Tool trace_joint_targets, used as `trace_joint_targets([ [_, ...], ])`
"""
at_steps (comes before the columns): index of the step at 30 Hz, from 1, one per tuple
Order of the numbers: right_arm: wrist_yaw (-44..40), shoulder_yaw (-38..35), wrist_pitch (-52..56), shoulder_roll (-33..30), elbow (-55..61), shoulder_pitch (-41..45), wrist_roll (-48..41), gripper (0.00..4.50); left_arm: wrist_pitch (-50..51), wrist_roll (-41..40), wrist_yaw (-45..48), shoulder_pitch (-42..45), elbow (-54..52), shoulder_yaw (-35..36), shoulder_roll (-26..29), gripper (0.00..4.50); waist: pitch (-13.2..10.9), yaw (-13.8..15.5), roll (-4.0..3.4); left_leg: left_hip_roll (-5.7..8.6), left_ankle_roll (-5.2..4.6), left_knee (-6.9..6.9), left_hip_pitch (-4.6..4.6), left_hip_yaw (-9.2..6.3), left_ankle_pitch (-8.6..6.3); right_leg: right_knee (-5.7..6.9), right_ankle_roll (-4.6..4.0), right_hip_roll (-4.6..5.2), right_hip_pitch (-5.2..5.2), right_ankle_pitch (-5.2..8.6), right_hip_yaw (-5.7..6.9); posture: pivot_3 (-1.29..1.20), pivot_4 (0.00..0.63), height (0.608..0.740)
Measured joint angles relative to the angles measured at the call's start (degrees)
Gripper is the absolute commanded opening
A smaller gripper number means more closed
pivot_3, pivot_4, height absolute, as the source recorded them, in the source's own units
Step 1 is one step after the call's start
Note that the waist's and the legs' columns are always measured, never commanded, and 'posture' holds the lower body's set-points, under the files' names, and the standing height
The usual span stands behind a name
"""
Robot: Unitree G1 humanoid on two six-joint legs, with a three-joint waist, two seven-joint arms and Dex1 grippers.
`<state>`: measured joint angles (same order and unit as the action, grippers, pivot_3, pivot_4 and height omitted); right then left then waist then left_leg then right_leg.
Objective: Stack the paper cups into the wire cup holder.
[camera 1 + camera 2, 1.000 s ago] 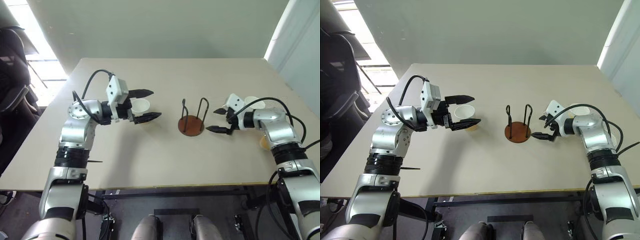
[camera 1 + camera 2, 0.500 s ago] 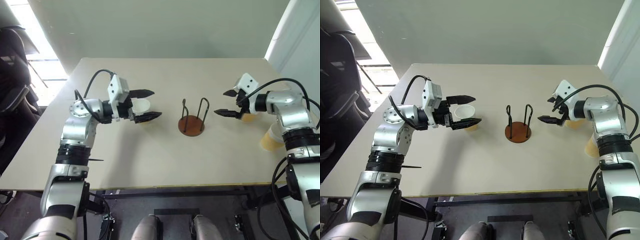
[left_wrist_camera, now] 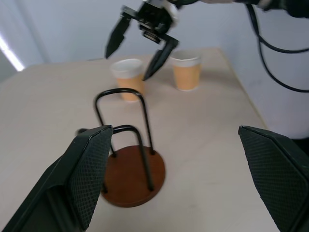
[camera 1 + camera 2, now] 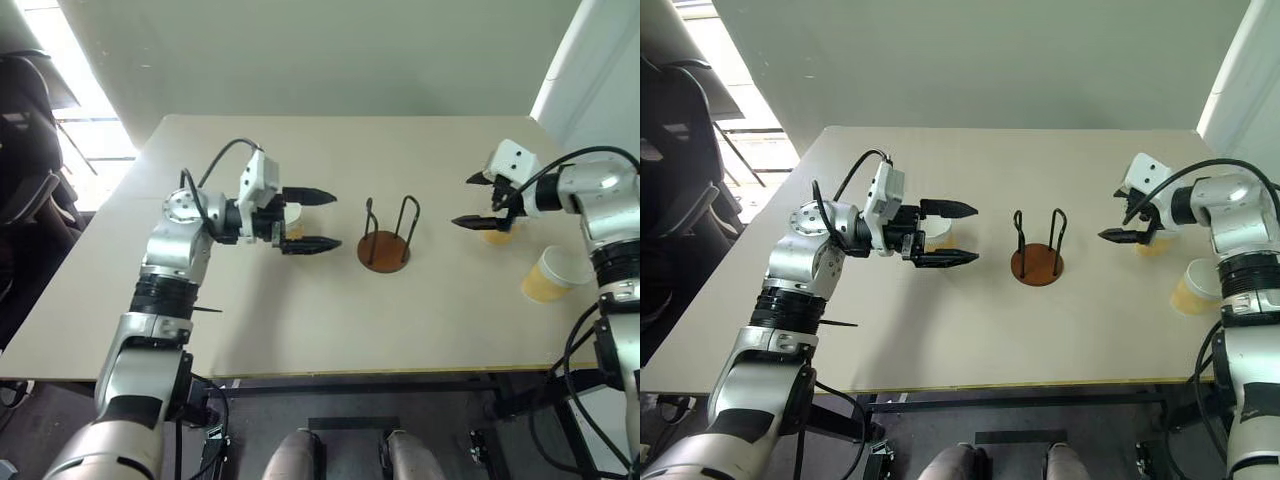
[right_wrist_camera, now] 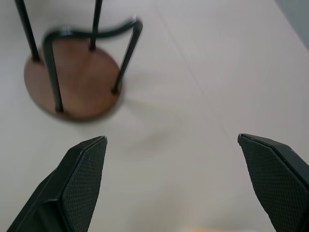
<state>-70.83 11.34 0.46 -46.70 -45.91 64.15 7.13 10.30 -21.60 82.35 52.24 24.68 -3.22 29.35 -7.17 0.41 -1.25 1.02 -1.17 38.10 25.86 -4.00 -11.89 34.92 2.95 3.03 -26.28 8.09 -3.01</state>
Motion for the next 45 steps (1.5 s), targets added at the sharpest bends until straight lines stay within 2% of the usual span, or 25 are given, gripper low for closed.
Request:
trace_joint_targets([
  [11, -1.60, 4.55, -8.48, -1.22, -13.29, 6.50, 8.30, 4.49, 0.17, -0.05, 0.10, 0.76, -0.32, -0.20, -1.39, 4.50, 0.00, -0.07, 0.00, -0.02, -0.02, -0.01, -0.02, 0.00, 0.00, 0.02, 0.05, 0.00, 0.00, -0.03, 0.00, 0.00, 0.150, 0.740],
  [26, 11.04, 11.58, -16.64, -1.22, -26.22, 9.13, 21.86, 4.49, 1.33, -0.68, -0.55, -0.59, -4.46, -0.12, -0.63, 4.50, 0.00, 0.01, 0.00, -0.02, -0.04, -0.01, -0.03, 0.01, -0.01, 0.02, 0.16, 0.04, 0.01, -0.10, 0.01, 0.00, 0.150, 0.740],
  [37, 14.08, 11.74, -16.99, 0.06, -28.23, 9.77, 24.10, 4.49, 1.46, -0.68, -1.26, -0.78, -4.66, -0.12, -0.11, 4.50, 0.00, -0.05, 0.00, -0.02, -0.04, -0.02, -0.03, 0.01, -0.02, 0.02, 0.15, 0.04, 0.01, -0.10, 0.01, 0.00, 0.150, 0.740],
  [40, 14.36, 11.74, -16.84, 0.95, -28.36, 10.05, 24.15, 3.57, 1.60, -0.69, -1.26, -0.79, -4.70, -0.12, -0.06, 4.50, 0.00, -0.06, 0.00, -0.02, -0.04, -0.02, -0.03, 0.01, -0.02, 0.01, 0.14, 0.04, 0.01, -0.10, 0.01, 0.00, 0.150, 0.740],
  [45, 15.55, 11.74, -16.35, 2.57, -28.65, 10.50, 24.58, 1.78, 2.09, -0.72, -1.41, -0.81, -4.89, -0.12, 0.12, 4.50, 0.00, -0.02, 0.00, -0.02, -0.04, -0.02, -0.02, 0.01, -0.04, -0.01, 0.14, 0.05, 0.01, -0.10, 0.02, 0.00, 0.150, 0.740],
])
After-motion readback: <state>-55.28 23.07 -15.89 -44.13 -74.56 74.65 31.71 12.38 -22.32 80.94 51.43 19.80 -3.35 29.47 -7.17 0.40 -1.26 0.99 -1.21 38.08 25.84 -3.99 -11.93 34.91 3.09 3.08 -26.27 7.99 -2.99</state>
